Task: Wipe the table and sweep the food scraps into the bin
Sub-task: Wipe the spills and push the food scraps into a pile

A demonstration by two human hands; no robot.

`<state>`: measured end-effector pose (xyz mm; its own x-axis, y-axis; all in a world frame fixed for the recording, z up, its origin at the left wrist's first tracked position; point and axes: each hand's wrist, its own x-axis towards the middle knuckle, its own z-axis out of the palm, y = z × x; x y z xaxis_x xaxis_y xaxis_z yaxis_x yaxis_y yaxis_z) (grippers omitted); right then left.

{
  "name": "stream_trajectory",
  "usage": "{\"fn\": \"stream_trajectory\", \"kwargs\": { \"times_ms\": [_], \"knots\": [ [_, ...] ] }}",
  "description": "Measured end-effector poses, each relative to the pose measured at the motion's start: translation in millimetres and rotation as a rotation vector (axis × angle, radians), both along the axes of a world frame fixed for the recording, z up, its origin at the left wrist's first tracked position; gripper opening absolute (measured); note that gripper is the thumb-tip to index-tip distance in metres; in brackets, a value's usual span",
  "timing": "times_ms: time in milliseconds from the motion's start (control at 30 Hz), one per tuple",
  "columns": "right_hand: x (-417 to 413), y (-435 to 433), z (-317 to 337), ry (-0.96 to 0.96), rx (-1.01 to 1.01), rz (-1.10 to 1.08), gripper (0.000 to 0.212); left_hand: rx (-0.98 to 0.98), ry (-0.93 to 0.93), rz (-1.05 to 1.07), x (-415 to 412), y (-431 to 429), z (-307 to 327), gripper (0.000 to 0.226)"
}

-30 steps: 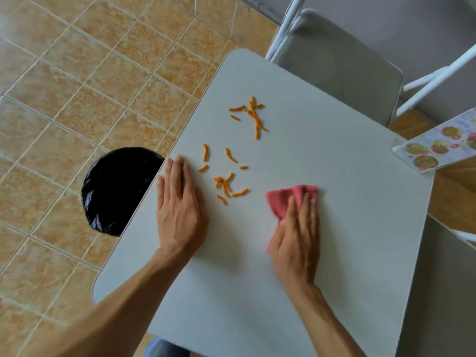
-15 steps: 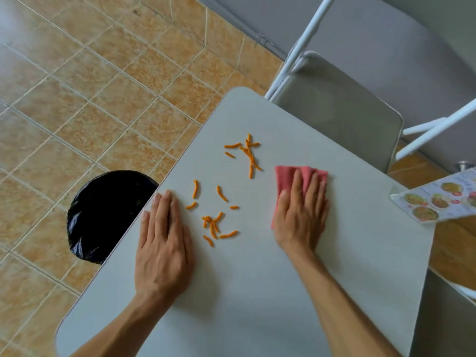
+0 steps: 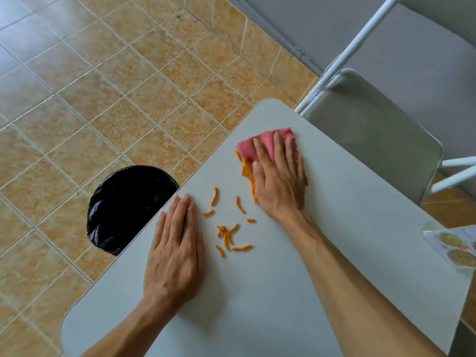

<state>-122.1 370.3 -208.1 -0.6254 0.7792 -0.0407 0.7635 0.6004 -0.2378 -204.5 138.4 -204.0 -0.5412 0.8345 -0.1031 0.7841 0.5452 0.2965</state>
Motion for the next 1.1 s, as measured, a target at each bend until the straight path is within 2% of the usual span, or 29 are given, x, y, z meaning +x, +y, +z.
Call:
{"fn": "stream_trajectory", "kwargs": {
  "times_ms": [133, 233, 300, 400, 533, 567, 667, 733, 800, 900, 933, 1000, 1100],
  "knots": [
    [-6, -35, -3, 0.042, -0.006, 0.256, 0.057, -0.002, 0.006, -0.004, 0, 0, 1, 0.058],
    [5, -10, -4, 0.033, -0.024, 0.362, 0.057, -0.003, -0.005, -0.003, 0, 2, 2, 0.059],
    [6, 26, -2, 0.022, -0.008, 0.253, 0.059, 0.004, -0.006, -0.001, -1, 3, 3, 0.059],
    [-10, 71, 2, -0.052, 0.033, -0.019, 0.058, -0.004, -0.012, -0.001, -2, 2, 3, 0.059],
    [-58, 70, 8, 0.008, -0.035, -0.434, 0.056, 0.002, -0.019, -0.003, -1, -1, 2, 0.059],
    [-69, 57, 9, -0.002, -0.047, -0.396, 0.058, 0.010, -0.024, -0.001, -2, -2, 2, 0.059],
    [-75, 24, 6, -0.046, -0.075, 0.135, 0.060, 0.029, -0.043, 0.007, -3, -1, 3, 0.059],
    [-66, 42, 9, -0.102, -0.046, 0.346, 0.062, 0.031, -0.043, 0.004, -3, 2, 5, 0.059],
    [-54, 74, 8, -0.179, 0.032, 0.248, 0.060, 0.023, -0.036, 0.001, -2, 4, 3, 0.059],
    [-38, 94, 7, -0.150, -0.020, -0.198, 0.058, 0.013, -0.034, 0.011, -2, 1, 2, 0.059],
    [-39, 88, 6, -0.109, -0.030, -0.270, 0.058, 0.012, -0.032, 0.009, -2, 0, 2, 0.060],
    [-40, 61, 3, -0.052, -0.022, -0.130, 0.062, 0.017, -0.032, 0.008, -3, -1, 2, 0.059],
    [-35, 10, 1, -0.018, -0.017, 0.317, 0.064, 0.026, -0.025, 0.011, -2, -1, 2, 0.059]
  ]
}}
